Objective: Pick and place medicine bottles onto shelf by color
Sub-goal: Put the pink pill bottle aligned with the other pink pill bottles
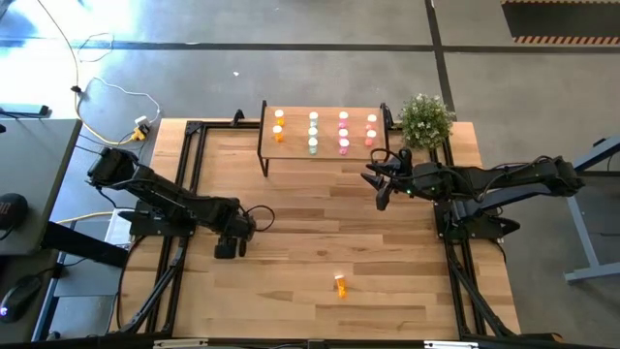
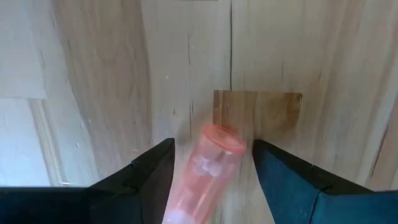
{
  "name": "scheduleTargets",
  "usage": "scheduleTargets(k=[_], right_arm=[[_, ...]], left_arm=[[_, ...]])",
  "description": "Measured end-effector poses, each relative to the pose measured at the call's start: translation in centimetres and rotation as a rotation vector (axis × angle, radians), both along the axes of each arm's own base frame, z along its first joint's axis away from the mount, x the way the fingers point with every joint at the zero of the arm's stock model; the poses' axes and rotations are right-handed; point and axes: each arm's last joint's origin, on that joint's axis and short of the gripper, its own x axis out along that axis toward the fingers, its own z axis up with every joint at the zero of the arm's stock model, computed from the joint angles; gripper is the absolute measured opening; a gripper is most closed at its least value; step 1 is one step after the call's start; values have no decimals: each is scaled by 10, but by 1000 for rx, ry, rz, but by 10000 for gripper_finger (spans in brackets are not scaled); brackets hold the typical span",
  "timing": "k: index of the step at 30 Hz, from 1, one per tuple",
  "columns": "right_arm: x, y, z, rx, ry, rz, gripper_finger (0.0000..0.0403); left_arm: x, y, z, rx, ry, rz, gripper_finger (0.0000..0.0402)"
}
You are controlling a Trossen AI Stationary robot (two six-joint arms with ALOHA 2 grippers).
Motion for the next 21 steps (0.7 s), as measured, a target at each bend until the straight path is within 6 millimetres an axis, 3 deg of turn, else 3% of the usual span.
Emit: scheduleTargets(k=[5,15,21], right_arm=[[0,0,-1,0,8,0,147],[-1,0,-3,-2,30,1,147],[-1,0,-3,65,1,-19,147]], left_arm=[[1,-1,-2,-13,13,4,198],[1,-1,-1,-35,4,5,105],[6,-2,3,-26,-8,-22,97]])
